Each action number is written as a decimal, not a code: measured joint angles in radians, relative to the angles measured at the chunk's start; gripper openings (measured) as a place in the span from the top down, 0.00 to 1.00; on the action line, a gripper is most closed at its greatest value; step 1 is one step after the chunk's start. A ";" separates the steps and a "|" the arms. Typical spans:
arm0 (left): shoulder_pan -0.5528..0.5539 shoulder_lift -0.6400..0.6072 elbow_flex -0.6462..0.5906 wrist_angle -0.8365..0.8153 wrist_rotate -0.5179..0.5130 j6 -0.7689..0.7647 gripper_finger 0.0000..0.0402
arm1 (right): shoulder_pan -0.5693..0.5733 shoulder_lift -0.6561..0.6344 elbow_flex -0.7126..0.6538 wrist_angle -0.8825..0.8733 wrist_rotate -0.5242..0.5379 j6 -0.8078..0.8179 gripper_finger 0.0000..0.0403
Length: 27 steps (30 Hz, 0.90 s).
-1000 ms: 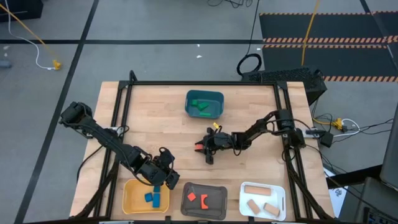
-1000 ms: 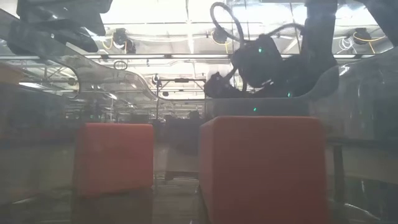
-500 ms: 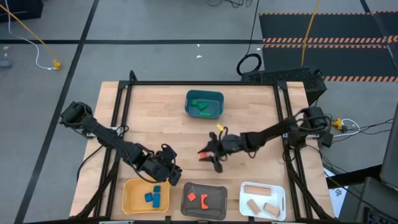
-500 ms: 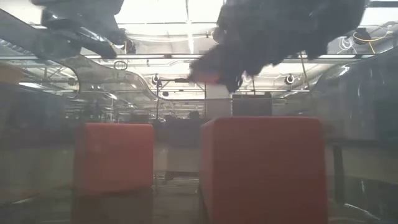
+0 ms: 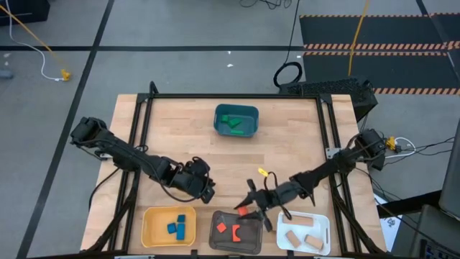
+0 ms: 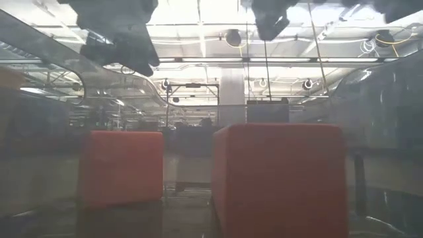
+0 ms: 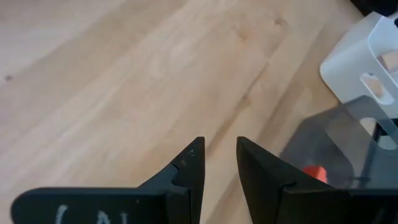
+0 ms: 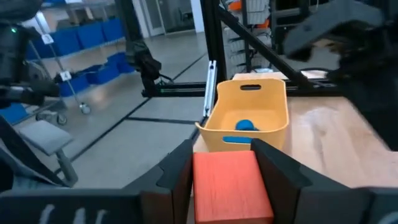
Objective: Sort & place blocks by color
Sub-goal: Put the orange block into the black bin
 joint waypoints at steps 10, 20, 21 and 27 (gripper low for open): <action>0.036 0.000 0.000 0.000 0.002 0.073 0.77 | 0.110 0.053 0.000 0.109 0.128 0.152 0.69; 0.036 0.000 0.000 0.001 0.062 0.100 0.77 | 0.138 0.237 0.022 0.318 0.217 0.303 0.69; 0.036 0.000 0.000 0.001 0.067 0.107 0.77 | 0.139 0.253 0.041 0.303 0.213 0.311 0.69; 0.036 0.000 0.000 0.000 0.074 0.142 0.77 | 0.148 0.312 0.167 0.089 0.199 0.276 0.69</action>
